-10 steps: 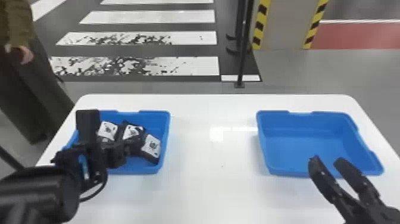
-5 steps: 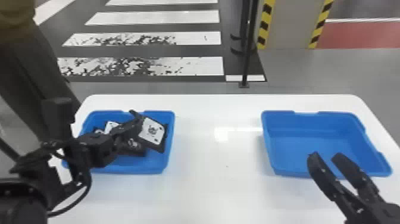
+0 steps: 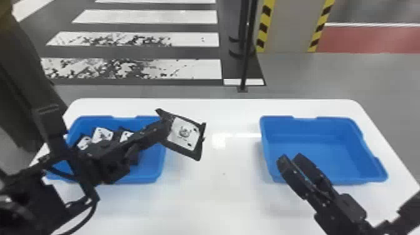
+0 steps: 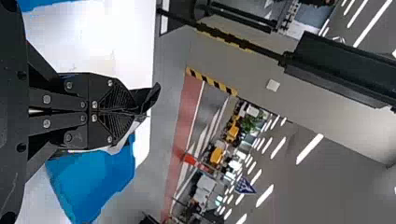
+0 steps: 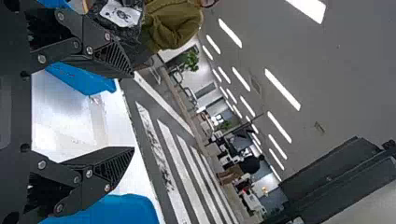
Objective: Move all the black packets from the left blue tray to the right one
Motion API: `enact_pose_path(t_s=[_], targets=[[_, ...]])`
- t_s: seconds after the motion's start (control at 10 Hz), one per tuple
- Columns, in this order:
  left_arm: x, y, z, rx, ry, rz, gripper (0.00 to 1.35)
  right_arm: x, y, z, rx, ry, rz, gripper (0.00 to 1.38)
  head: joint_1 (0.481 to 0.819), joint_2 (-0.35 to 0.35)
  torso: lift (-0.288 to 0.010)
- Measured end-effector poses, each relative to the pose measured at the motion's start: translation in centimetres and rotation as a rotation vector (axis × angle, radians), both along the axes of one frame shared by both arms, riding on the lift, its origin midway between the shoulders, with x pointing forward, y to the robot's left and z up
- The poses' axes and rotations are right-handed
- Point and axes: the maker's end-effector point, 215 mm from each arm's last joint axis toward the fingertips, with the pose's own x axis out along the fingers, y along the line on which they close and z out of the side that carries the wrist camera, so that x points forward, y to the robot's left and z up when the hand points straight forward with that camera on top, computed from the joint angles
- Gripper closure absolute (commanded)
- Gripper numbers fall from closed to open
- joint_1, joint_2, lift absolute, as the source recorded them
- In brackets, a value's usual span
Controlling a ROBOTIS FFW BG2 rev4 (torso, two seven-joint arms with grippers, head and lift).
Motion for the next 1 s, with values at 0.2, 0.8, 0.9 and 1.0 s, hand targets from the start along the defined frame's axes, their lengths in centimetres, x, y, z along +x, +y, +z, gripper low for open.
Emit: enact_pose_path(t_s=[0.2,0.8,0.9,1.0], targets=[[-1.7,-2.9,-0.1,-0.066,0.028,-0.071,1.21,1.7,1.0,0.3,0.071,-0.003,0.064,0.51,0.695,-0.048,-0.14],[-2.9,-8.4,0.5,-0.14,0.047,-0.202,1.21,1.4,8.4,2.8,0.298,0.031,0.269,0.6,0.695,-0.026,-0.14],[-2.9,-8.5,0.3,-0.141,0.051,-0.203,1.21,0.9,9.2,3.4,0.317,0.031,0.293,0.84,0.695,-0.017,-0.14],[-2.8,-8.5,0.2,-0.144,0.053,-0.202,1.21,0.2,10.4,3.6,0.328,0.043,0.332,1.14,0.695,-0.008,-0.14]])
